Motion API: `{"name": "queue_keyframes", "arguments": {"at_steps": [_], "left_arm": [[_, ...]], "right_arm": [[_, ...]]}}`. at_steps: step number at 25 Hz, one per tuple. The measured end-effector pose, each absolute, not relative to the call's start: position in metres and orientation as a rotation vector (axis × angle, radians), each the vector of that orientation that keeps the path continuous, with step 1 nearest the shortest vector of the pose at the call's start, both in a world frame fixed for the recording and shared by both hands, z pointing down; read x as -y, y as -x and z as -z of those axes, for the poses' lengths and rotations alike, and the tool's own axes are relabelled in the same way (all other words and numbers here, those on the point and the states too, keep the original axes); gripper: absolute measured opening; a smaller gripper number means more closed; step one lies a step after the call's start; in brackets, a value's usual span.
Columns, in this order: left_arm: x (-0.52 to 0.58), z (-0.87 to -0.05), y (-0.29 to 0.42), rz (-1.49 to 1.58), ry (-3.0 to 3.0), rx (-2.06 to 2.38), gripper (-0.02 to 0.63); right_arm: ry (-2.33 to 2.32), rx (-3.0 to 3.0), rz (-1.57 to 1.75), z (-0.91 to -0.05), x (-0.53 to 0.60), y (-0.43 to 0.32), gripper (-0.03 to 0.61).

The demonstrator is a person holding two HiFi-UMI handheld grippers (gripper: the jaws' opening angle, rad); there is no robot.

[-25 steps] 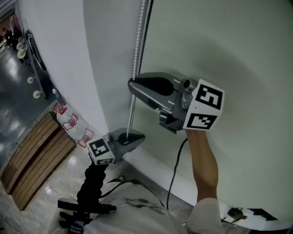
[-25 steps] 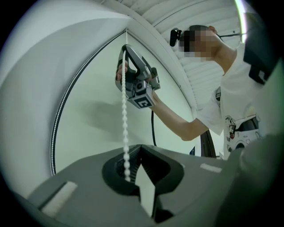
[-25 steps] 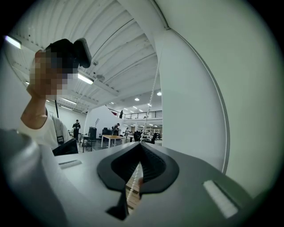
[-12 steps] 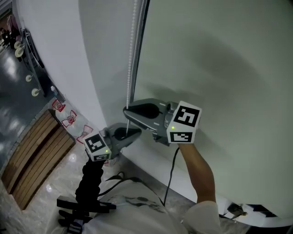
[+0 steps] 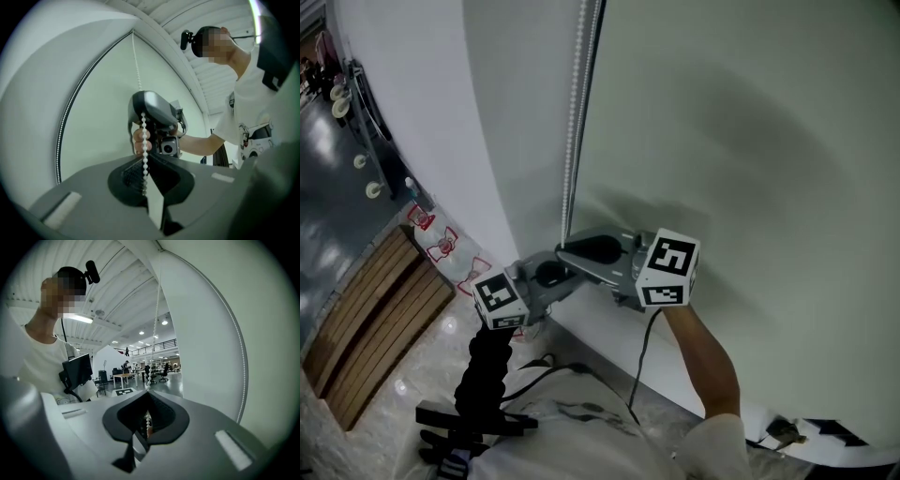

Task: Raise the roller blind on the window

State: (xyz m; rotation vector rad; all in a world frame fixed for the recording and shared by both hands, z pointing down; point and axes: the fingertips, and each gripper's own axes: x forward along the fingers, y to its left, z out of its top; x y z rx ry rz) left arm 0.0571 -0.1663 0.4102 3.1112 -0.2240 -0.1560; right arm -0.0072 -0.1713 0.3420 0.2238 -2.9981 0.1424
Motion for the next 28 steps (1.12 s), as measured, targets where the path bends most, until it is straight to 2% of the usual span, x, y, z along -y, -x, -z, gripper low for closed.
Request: {"name": "queue_keyframes", "arguments": {"at_steps": [5,8,12,28], "left_arm": [[0.165,-0.408,-0.059,0.159,-3.113,0.218,-0.002],[0.164,-0.408,-0.059,0.158,-3.111,0.213,-0.002],[0.163,-0.411,-0.059,0.153,-3.108,0.210,-0.002],[0.160,-0.416,-0.058,0.150,-3.097,0.210,-0.002]], "right_arm": [[-0.199,3.067,-0.121,-0.336,0.170,0.006,0.017],[-0.189,3.080,-0.109,-0.328,0.175,0.005,0.114],[-0.212,3.099,-0.057,-0.309,0.187,0.005,0.166],[-0.194,3.200,0.431,-0.116,0.219,0.013,0.167]]}}
